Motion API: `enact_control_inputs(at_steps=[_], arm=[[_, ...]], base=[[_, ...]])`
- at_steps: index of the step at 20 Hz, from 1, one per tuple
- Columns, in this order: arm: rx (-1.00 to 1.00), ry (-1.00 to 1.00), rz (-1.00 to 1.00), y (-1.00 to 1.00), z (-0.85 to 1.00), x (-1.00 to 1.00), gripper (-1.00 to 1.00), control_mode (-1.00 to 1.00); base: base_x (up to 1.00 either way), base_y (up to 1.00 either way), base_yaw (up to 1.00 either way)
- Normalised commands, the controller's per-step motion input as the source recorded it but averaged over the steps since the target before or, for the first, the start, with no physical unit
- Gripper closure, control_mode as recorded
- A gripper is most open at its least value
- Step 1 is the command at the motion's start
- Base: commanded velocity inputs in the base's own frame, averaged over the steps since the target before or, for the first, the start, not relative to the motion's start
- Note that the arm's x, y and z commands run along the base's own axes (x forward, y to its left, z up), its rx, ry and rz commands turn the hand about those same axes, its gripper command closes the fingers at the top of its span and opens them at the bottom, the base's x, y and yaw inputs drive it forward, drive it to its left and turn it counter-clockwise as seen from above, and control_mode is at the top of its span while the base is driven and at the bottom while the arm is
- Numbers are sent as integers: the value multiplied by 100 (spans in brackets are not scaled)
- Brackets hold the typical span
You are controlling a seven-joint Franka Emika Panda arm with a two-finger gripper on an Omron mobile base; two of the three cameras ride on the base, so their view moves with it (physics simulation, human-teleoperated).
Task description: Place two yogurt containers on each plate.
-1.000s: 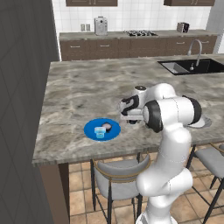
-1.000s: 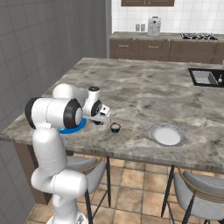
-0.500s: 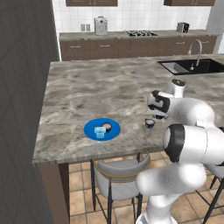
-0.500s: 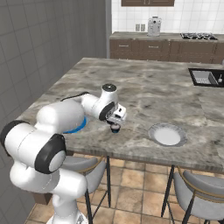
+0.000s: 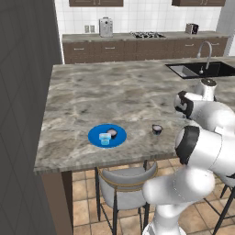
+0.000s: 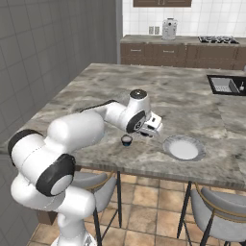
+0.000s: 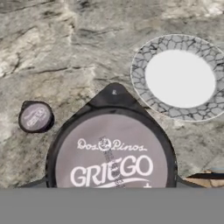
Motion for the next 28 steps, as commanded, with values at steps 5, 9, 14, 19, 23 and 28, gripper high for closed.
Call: enact_control_inputs(at_steps=[5, 9, 14, 19, 23, 28], arm=[[-1, 9, -1, -100, -48, 4, 100, -100], [0, 14, 1, -85, -73, 4, 100, -100], [0, 4, 0, -62, -30, 57, 100, -100], [0, 0, 0, -74, -32, 81, 100, -100], [0, -4, 5, -49, -64, 43, -100, -100], [1, 1, -5, 0, 29, 29, -100, -100]], base=[[0, 0, 0], [0, 0, 0], [0, 0, 0], [0, 0, 0], [0, 0, 0], [0, 0, 0]])
